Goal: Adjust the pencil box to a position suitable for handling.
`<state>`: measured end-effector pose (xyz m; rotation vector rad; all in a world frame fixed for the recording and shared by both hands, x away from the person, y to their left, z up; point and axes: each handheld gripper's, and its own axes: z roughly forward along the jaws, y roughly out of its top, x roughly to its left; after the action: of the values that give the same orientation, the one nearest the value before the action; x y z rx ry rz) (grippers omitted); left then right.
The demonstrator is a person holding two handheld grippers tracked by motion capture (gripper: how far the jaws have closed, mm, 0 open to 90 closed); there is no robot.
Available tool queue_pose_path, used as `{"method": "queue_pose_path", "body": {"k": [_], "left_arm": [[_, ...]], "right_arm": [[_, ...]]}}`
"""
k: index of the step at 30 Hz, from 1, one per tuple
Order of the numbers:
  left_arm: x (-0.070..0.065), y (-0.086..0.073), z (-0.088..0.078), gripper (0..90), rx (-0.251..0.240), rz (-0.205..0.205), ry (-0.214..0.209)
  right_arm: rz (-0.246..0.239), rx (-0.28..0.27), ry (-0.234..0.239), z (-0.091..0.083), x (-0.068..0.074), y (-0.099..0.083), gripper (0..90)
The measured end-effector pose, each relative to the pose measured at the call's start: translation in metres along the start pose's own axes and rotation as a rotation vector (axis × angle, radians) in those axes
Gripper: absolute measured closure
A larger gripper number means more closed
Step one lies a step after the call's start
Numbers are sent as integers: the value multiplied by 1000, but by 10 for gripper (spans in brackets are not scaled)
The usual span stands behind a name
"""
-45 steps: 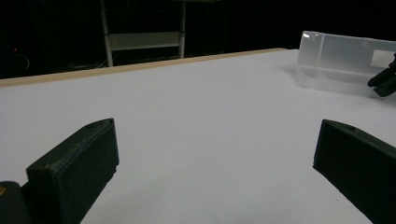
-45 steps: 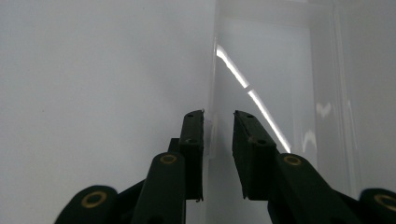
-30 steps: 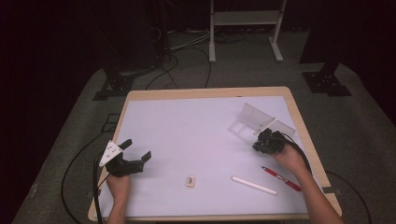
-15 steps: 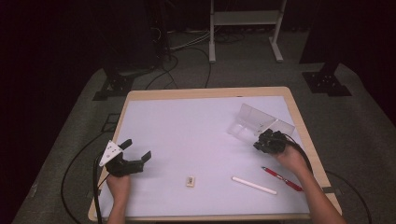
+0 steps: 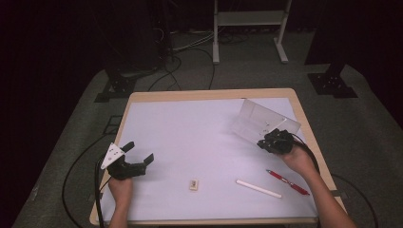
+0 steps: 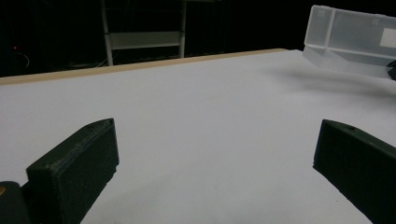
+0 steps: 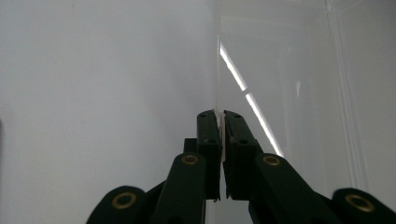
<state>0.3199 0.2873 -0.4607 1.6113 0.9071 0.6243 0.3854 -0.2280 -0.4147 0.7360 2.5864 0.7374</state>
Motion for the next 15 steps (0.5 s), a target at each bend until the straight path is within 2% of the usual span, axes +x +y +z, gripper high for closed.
{"method": "queue_pose_path", "body": {"k": [10,15], "left_arm": [[0,0,0,0,-3,-10,0],[0,0,0,0,-1,-11,0]], "right_arm": [[-67,-41,41,-9,16,17,857],[-104,-59,88,-7,28,26,857]]}}
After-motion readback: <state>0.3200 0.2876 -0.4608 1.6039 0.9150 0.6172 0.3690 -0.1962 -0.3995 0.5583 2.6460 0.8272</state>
